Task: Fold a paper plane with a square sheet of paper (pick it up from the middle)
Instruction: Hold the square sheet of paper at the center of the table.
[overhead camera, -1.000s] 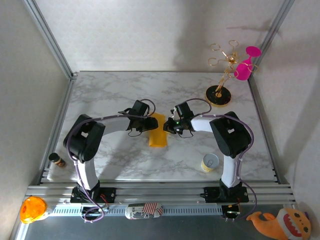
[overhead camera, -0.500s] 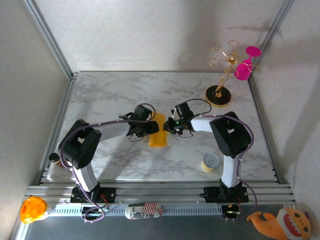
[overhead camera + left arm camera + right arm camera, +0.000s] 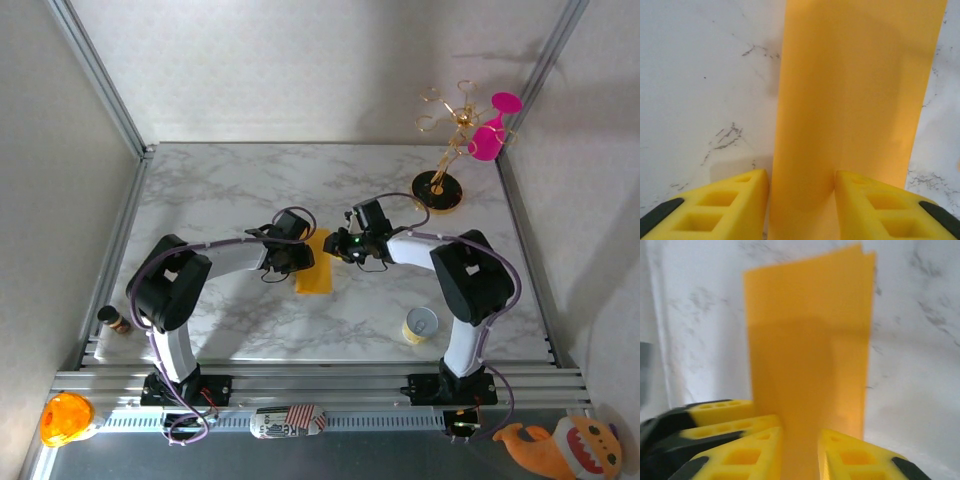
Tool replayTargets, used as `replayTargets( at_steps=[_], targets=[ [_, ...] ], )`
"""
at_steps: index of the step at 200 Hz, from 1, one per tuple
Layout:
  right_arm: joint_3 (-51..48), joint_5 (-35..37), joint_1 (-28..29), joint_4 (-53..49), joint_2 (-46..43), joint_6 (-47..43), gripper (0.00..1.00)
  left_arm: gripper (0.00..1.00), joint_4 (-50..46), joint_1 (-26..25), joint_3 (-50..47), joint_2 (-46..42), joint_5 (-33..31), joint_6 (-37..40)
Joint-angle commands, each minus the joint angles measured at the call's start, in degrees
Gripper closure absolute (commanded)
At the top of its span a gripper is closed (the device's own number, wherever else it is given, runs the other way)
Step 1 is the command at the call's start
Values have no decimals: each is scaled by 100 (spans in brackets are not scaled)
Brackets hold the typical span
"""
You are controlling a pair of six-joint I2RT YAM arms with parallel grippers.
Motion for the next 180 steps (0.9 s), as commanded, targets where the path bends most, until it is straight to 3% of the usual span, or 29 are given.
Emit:
replayTargets(
  at_steps=[1, 105, 180],
  targets=[
    [-165, 228, -24, 258, -291, 167, 73, 62, -367, 20, 60, 169, -225, 146],
    [-557, 674, -255, 324, -651, 341, 73, 63, -446, 99, 33, 340, -216, 589],
    [-522, 621, -354, 307, -601, 320, 74, 63, -553, 117, 51, 489, -321, 873]
  ],
)
